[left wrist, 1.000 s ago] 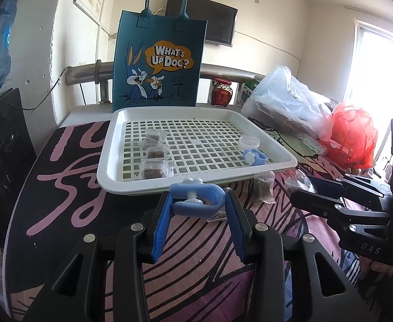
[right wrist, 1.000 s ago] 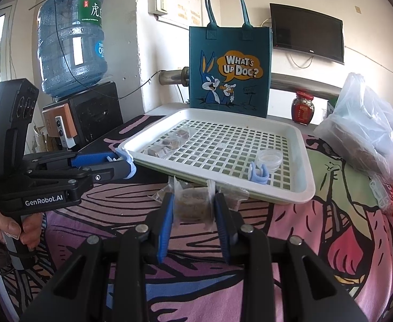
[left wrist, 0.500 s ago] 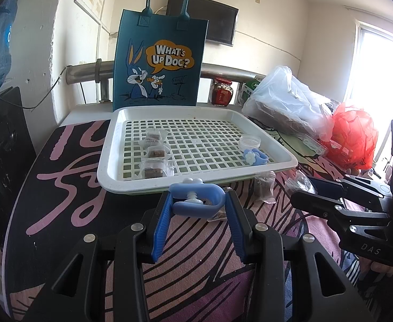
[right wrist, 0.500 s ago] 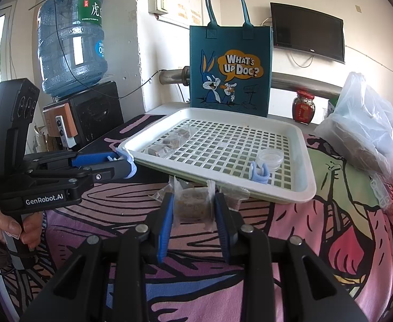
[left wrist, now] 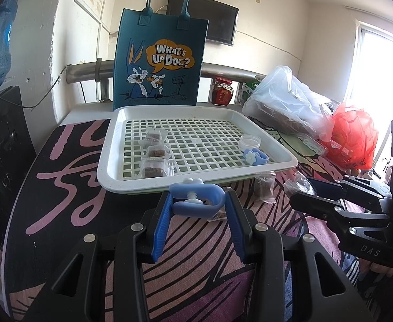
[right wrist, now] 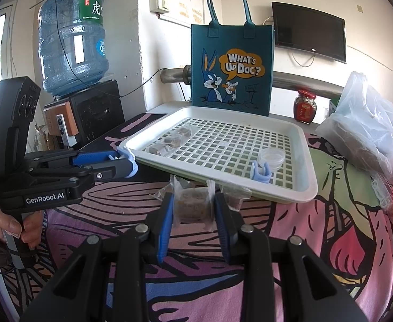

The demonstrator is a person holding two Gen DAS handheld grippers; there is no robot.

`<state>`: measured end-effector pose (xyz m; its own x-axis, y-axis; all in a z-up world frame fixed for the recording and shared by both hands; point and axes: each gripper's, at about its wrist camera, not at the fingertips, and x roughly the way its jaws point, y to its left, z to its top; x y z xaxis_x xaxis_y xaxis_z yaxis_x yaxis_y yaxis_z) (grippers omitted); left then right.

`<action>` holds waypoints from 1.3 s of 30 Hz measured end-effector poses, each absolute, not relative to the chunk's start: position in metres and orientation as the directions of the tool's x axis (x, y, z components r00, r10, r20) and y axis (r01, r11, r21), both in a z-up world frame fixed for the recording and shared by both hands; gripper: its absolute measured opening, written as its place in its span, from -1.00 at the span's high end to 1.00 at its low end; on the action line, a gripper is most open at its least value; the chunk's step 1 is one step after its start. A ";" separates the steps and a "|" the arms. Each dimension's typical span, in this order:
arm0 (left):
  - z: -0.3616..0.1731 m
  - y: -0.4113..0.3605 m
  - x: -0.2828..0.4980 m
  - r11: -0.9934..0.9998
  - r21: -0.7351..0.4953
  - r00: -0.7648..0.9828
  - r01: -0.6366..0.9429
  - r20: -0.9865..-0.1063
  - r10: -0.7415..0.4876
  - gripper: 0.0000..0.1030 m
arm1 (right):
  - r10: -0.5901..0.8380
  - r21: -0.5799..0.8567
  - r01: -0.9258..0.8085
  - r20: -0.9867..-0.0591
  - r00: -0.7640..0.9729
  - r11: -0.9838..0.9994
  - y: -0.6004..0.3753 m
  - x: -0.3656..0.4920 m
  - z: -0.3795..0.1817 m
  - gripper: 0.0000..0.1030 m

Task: Organize objects
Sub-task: 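Hold the blue clip and the bag at the tray rim with both tools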

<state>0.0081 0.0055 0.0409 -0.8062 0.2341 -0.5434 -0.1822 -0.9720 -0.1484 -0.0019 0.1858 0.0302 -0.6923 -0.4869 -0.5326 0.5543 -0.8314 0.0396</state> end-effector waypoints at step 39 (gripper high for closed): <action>0.041 0.005 0.007 -0.972 -0.150 -0.805 -0.182 -0.545 0.235 0.23 | -0.487 0.039 0.556 -0.535 -0.690 -0.830 0.183 -0.001 0.030 0.43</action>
<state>0.0071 0.0053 0.0415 -0.8049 0.2348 -0.5450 -0.1823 -0.9718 -0.1495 -0.0006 0.1831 0.0298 -0.6899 -0.4874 -0.5352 0.5560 -0.8303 0.0394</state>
